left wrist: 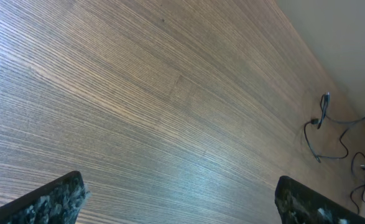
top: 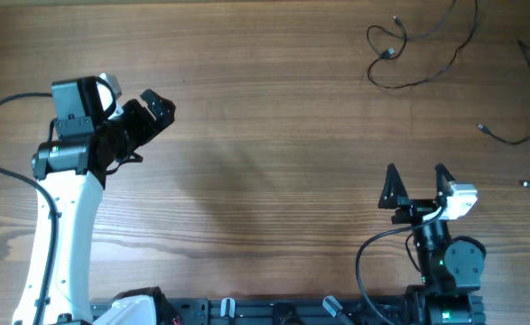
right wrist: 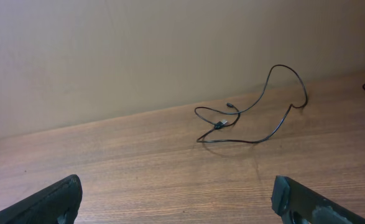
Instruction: Untangle cables
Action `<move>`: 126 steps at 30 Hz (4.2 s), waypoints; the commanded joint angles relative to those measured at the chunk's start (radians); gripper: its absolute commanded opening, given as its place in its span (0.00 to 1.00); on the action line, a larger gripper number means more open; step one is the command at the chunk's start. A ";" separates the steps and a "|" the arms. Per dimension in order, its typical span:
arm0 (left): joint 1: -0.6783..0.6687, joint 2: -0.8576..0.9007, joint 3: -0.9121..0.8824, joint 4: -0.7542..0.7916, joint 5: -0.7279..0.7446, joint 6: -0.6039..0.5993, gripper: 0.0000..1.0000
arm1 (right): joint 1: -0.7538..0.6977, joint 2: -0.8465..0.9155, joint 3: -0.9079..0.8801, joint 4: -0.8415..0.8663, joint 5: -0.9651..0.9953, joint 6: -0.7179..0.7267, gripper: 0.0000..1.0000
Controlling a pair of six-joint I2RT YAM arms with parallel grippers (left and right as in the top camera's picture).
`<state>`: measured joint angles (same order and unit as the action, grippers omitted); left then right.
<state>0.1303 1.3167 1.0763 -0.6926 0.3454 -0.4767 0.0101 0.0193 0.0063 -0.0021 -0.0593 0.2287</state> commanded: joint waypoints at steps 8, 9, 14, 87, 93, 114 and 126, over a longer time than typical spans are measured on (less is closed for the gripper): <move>-0.005 -0.070 0.004 -0.009 -0.115 0.001 1.00 | -0.005 -0.016 -0.001 0.003 -0.002 -0.019 1.00; -0.014 -0.124 -0.003 -0.015 -0.127 0.002 1.00 | -0.005 -0.016 -0.001 0.003 -0.002 -0.018 1.00; -0.098 -0.456 -0.179 0.028 -0.172 0.162 1.00 | -0.005 -0.016 -0.001 0.003 -0.002 -0.019 1.00; -0.031 -1.310 -1.070 0.632 -0.172 0.466 1.00 | -0.005 -0.013 -0.001 0.003 -0.002 -0.372 1.00; -0.031 -1.310 -1.070 0.632 -0.172 0.466 1.00 | -0.005 -0.010 -0.001 0.003 -0.002 -0.371 1.00; -0.031 -1.310 -1.070 0.632 -0.172 0.466 1.00 | -0.005 -0.010 -0.001 0.003 -0.002 -0.371 1.00; -0.031 -1.310 -1.070 0.632 -0.172 0.466 1.00 | -0.005 -0.010 -0.001 0.003 -0.002 -0.372 1.00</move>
